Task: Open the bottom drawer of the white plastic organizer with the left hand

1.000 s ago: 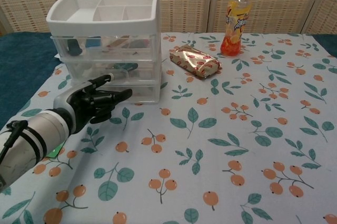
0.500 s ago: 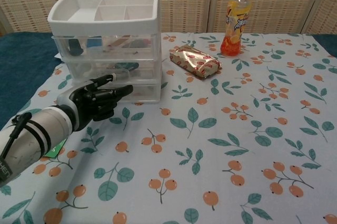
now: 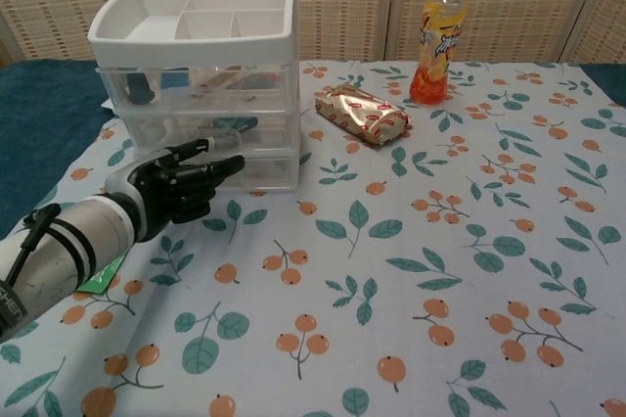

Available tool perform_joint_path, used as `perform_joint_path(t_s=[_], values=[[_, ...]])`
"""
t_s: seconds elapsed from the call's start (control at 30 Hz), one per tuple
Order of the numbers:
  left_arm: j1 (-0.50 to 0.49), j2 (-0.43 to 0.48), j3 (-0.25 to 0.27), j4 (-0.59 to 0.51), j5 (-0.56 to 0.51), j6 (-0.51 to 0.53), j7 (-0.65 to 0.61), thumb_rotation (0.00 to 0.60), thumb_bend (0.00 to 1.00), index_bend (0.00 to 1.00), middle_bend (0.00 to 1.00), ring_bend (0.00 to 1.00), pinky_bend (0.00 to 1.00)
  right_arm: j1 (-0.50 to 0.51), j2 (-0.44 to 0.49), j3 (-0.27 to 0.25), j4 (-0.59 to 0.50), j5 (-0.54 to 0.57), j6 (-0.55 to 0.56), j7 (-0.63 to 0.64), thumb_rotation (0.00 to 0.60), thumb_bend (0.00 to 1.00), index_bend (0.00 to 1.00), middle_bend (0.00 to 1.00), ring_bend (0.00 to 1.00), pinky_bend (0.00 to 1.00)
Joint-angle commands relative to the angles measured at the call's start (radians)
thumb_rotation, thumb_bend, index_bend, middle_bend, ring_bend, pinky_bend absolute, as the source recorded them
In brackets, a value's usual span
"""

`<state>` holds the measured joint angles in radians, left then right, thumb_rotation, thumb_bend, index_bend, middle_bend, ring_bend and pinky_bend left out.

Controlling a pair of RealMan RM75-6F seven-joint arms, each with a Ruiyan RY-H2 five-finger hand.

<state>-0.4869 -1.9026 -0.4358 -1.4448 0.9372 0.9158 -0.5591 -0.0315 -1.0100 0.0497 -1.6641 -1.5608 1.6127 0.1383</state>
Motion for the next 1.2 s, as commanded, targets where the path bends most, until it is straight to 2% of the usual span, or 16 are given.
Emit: perform_joint_path(t_s=[0.03,0.33,0.9,1.07,1.2], values=[[0.002,0.002,0.003,-0.005,0.003,0.0,-0.001,0.6,0.3,0.28,0.82,0.94,1.0,0.0,-0.001,0.0,0.001,0.001,-0.001,0.001,0.6,0.12,0.0,0.12,0.07,0.13],[0.013,0.006,0.018,-0.016,0.015,0.004,-0.005,0.6,0.3,0.29,0.82,0.94,1.0,-0.001,0.0,-0.001,0.001,0.0,-0.002,0.001,0.6,0.12,0.0,0.12,0.07,0.13],[0.072,0.044,0.09,-0.089,0.081,0.022,-0.035,0.6,0.3,0.29,0.82,0.94,1.0,0.001,-0.004,-0.001,0.006,-0.001,-0.007,0.006,0.6,0.12,0.0,0.12,0.07,0.13],[0.086,0.06,0.101,-0.108,0.098,0.03,-0.044,0.6,0.3,0.2,0.82,0.94,1.0,0.002,-0.004,0.0,0.007,-0.002,-0.007,0.007,0.6,0.12,0.0,0.12,0.07,0.13],[0.102,0.078,0.114,-0.124,0.108,0.038,-0.048,0.6,0.3,0.18,0.82,0.94,1.0,0.002,-0.004,0.001,0.007,-0.001,-0.007,0.008,0.6,0.12,0.0,0.12,0.07,0.13]])
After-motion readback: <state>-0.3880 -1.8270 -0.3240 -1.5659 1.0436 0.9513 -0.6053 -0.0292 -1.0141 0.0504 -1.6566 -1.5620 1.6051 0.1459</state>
